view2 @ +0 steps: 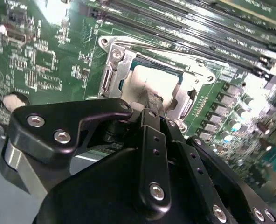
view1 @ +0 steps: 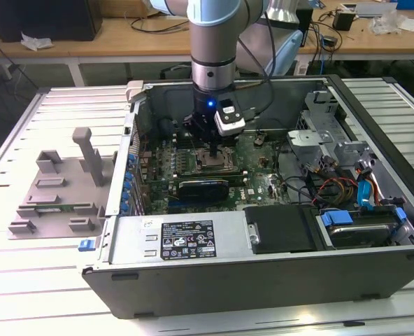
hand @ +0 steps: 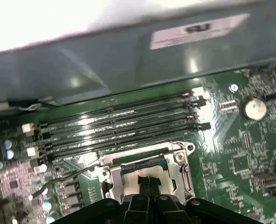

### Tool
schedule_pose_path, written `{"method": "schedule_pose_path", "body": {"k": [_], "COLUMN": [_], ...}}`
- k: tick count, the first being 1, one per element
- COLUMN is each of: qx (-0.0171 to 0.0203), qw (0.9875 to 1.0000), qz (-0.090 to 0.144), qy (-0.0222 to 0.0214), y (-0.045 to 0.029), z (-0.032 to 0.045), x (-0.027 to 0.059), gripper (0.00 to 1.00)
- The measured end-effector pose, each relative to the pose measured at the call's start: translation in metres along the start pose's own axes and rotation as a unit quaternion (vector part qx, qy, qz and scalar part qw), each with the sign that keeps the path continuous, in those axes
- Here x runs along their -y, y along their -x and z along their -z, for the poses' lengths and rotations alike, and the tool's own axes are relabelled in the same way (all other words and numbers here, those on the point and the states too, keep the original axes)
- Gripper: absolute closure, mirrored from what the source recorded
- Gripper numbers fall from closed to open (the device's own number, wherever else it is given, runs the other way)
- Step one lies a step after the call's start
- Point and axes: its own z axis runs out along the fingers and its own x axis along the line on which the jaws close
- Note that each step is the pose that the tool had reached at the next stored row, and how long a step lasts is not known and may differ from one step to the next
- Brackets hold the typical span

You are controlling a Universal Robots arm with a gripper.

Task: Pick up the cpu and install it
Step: 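Close the cpu cover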

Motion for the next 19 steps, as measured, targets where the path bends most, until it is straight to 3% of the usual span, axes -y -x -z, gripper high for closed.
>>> {"method": "schedule_pose_path", "body": {"k": [1, 3, 6, 19], "qx": [0.0000, -0.0005, -0.0016, -0.0018], "qw": [0.9997, 0.9997, 0.9996, 0.9990], "qz": [0.023, 0.025, 0.026, 0.042], "qy": [0.0008, 0.0045, 0.0137, 0.0141], "y": [0.0001, 0.0002, 0.0005, 0.0006], "z": [-0.0001, -0.0011, -0.0012, -0.0064], "x": [0.0003, 0.0016, 0.0029, 0.0053], "gripper": [0.89, 0.89, 0.89, 0.89]}}
